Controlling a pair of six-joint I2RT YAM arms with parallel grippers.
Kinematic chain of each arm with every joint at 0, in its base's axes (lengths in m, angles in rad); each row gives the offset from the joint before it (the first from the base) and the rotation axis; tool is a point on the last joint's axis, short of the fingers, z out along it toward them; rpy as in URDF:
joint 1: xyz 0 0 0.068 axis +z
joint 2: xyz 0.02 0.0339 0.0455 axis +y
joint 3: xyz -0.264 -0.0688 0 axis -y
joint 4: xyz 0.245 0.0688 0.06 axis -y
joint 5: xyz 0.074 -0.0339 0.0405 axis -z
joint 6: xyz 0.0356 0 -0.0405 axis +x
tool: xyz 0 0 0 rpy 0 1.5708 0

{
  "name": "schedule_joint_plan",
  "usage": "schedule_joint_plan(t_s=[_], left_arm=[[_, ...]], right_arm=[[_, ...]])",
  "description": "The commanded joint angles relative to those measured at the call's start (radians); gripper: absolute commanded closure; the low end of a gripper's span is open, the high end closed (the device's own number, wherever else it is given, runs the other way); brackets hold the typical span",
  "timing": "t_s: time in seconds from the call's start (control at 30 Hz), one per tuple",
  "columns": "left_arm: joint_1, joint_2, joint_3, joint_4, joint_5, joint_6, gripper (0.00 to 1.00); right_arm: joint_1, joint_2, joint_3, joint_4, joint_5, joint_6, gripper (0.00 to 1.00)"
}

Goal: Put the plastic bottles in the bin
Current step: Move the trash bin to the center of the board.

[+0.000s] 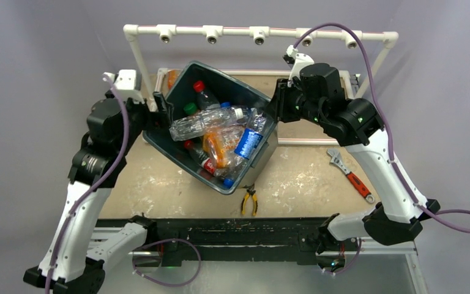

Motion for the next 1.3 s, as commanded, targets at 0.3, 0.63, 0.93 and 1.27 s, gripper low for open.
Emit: schedule_joint_plan(t_s=[0.3,0.63,0.93,1.27], left_arm=[[-0.005,0.167,0.042,-0.062,0.131,0.083,0.27],[-0.005,0.179,0.064,-0.007,0.316,0.036,0.80],[-0.006,0.171,0.177,0.081,0.522,-0.097,1.00],[-0.098,0.124,0.101,0.262,0.614,-0.334,1.00]], right_arm=[[-0.013,-0.102,-0.062,0.140,0.001,-0.038,1.00],[-0.013,-0.099,-0.039,0.144,-0.005,-0.027,1.00],[-0.014,-0.098,0.080,0.098,0.060,-0.014,1.00],[-0.014,-0.170,0.042,0.063,0.116,0.017,1.00]])
